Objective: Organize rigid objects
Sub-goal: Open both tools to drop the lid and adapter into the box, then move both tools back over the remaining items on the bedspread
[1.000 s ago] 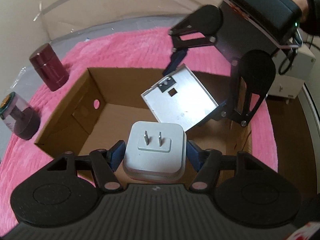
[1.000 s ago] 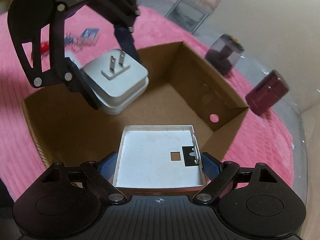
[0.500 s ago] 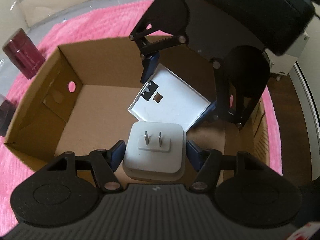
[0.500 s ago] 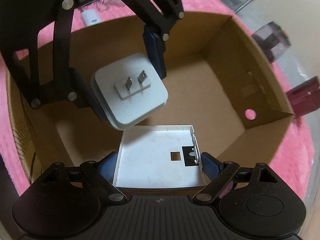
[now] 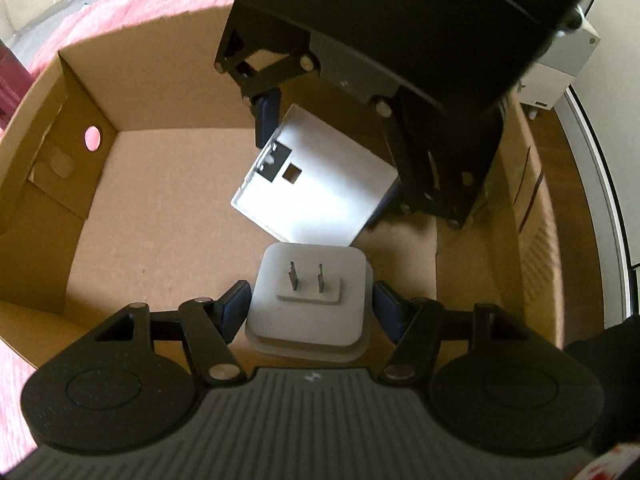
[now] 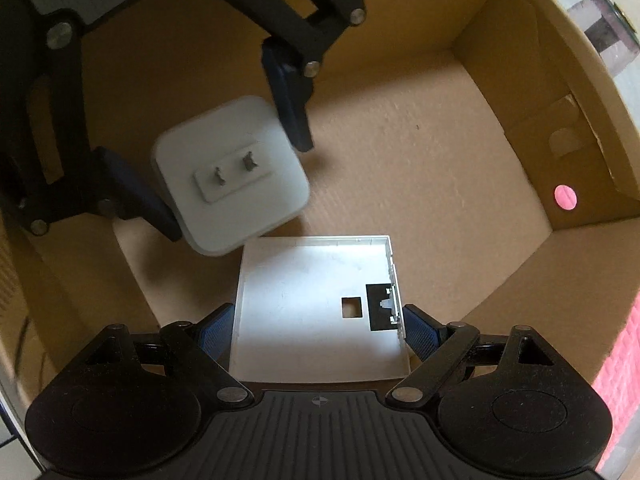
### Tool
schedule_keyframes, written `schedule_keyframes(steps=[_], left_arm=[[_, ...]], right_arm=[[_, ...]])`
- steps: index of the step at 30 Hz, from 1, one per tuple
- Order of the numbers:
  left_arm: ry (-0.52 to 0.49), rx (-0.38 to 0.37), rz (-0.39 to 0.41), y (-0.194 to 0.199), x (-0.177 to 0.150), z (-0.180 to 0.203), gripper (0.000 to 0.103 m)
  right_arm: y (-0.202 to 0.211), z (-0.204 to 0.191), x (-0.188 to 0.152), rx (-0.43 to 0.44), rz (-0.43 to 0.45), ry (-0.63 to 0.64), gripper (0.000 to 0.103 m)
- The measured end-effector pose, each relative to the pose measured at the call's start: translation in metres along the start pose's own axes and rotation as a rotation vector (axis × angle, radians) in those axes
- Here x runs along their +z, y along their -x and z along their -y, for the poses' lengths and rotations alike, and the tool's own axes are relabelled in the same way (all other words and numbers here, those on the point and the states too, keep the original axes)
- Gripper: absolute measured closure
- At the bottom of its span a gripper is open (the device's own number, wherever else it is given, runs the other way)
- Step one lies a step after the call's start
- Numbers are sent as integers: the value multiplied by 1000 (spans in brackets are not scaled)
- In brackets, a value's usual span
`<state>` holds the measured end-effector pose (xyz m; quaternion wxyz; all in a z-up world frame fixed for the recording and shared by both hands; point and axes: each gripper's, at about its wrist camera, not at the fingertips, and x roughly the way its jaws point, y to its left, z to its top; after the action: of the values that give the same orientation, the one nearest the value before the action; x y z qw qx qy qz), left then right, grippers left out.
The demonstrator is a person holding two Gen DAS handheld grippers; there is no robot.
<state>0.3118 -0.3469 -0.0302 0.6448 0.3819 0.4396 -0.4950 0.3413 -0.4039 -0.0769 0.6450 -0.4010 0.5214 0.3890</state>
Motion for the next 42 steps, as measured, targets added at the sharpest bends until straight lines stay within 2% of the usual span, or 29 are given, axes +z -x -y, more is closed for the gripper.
schedule_keyframes(steps=[7,13,19,25,28,34,38,42], left_arm=[[5,-14,-24,-8,4,-4,41],[9,-19,-37,-8,6,-4,41],[25,-32,-48,-7,7,-8,41],[48,-24,-9,-4,3,-8,40],[70,0,59,11,0,-9,40],[134,89,265,71,-21,-4,40],[200,184,395,117,-50,5,40],[295,288,520,162,-93,24,40]], right_arm=[[-4,-5,0,-41,-27,35,18],[12,-1,0,-69,24,9,17],[44,1,0,-148,98,-43,17],[59,-9,-4,-208,149,-74,17],[70,-15,-7,-246,180,-105,17],[113,-22,-14,-329,312,-225,17],[149,-43,-16,-406,427,-297,17],[183,-74,-15,-452,571,-398,17]])
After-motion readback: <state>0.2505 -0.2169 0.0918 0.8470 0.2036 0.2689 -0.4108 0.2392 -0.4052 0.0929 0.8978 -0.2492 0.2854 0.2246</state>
